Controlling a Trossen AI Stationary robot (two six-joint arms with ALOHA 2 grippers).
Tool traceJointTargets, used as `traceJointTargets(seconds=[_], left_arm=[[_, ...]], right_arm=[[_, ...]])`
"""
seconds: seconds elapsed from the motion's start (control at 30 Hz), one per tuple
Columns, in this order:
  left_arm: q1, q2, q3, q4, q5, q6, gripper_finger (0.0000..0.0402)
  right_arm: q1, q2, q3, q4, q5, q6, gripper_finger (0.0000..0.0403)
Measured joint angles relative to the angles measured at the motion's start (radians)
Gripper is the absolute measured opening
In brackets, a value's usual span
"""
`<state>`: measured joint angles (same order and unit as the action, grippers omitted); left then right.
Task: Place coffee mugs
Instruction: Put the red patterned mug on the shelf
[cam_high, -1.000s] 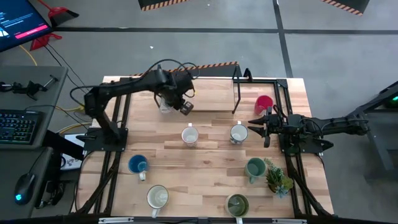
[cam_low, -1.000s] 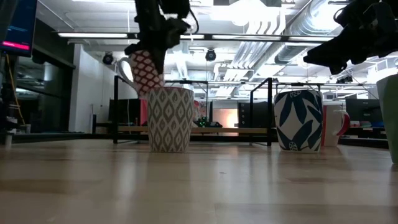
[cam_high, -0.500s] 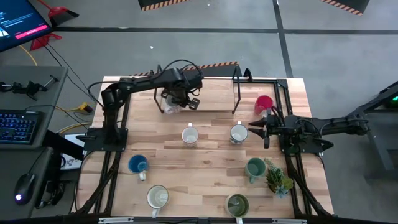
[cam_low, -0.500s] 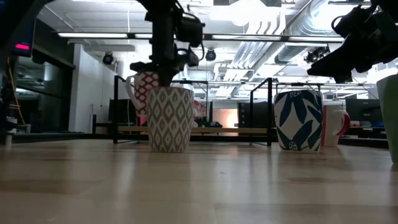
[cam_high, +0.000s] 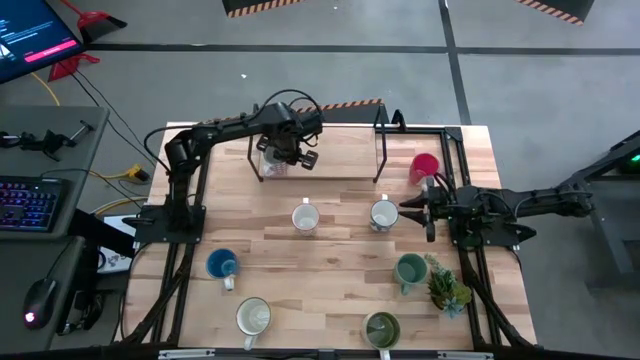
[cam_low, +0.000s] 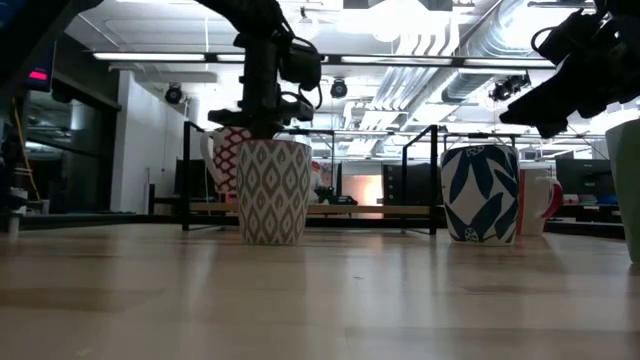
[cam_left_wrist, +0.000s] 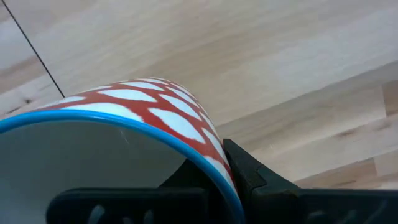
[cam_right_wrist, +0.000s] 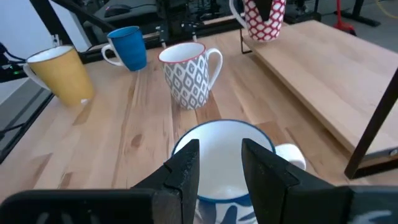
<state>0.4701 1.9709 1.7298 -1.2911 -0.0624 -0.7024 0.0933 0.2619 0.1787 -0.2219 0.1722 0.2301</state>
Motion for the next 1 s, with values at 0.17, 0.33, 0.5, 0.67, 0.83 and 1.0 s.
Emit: traceJointTargets(seconds=[0.17,0.33,0.5,0.67,0.83,1.0], left_arm=[[0.006,0.0,0.0,-0.001,-0.002,0.008,0.0006],[0.005,0.002,0.0,-0.006,-0.01,0.026,0.0006],[0.005,0.009,0.0,-0.004,-0.018,0.026,0.0006],[0.005,0.008,0.0,-0.006,-0.021,0.028,0.0006],[0.001,0.009,0.0,-0.005,-0.021,0.042,0.0006],[-0.003,0.013,0.0,-0.001,-0.021,0.043,0.0006]], right_arm=[[0.0,0.0,0.0,-0.031,-0.001,0.024,0.0108],[0.0,0.0,0.0,-0.032,-0.005,0.025,0.0108],[0.0,0.0,0.0,-0.032,-0.005,0.024,0.0108],[0.0,0.0,0.0,-0.032,-0.009,0.024,0.0108],[0.0,0.0,0.0,-0.032,-0.011,0.024,0.0108],[0.0,0.0,0.0,-0.032,-0.011,0.024,0.0108]])
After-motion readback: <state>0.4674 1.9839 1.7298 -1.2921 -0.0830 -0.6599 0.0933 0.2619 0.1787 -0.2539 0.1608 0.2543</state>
